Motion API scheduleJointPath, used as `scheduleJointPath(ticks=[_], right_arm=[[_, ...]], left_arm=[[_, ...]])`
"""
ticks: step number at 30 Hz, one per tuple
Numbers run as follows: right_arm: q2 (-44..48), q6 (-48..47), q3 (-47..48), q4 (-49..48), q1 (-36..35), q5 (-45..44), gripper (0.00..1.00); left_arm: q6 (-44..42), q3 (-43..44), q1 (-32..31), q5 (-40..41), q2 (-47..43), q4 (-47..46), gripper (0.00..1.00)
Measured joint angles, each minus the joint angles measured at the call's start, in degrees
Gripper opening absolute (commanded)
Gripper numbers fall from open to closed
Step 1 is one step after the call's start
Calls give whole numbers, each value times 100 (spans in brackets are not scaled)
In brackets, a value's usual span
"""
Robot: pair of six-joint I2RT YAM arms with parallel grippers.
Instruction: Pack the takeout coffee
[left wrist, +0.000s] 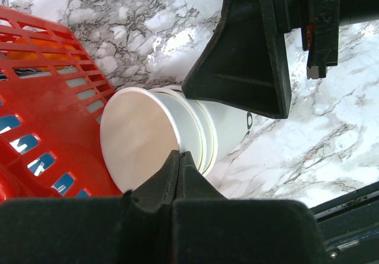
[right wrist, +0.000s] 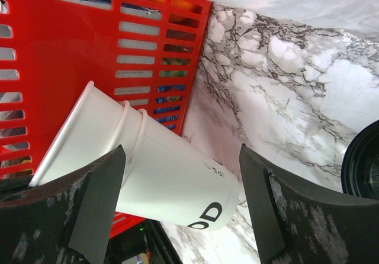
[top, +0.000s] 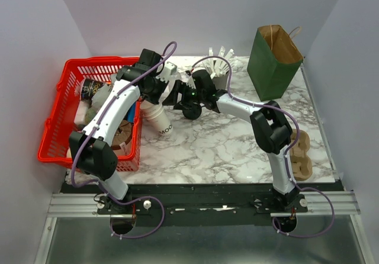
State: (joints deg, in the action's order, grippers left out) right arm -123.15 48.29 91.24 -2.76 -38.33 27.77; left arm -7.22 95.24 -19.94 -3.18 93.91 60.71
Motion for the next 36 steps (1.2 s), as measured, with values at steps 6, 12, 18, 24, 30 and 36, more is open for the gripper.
scheduleJointPath(ticks=[6, 12, 18, 24, 30, 36], right_arm=[[11, -199, 0, 4, 2, -28, 89], [155, -527, -33, -2, 9, -81, 91], [529, -881, -345, -170, 7, -70, 91], [942, -1307, -756, -251, 39, -68, 91], [1620, -2155, -1244, -289, 94, 28, 91], [2430, -3340, -2087, -356, 94, 184, 76]], left_arm=[[-15, -17, 0, 22, 0, -59, 0], [-63, -120, 0, 72, -4, -205, 0], [-177, -393, -4, 103, -181, -466, 0], [-304, -660, -83, 109, -391, -673, 0], [-297, -660, -181, 98, -393, -726, 0], [-280, -664, -348, 52, -511, -730, 0]])
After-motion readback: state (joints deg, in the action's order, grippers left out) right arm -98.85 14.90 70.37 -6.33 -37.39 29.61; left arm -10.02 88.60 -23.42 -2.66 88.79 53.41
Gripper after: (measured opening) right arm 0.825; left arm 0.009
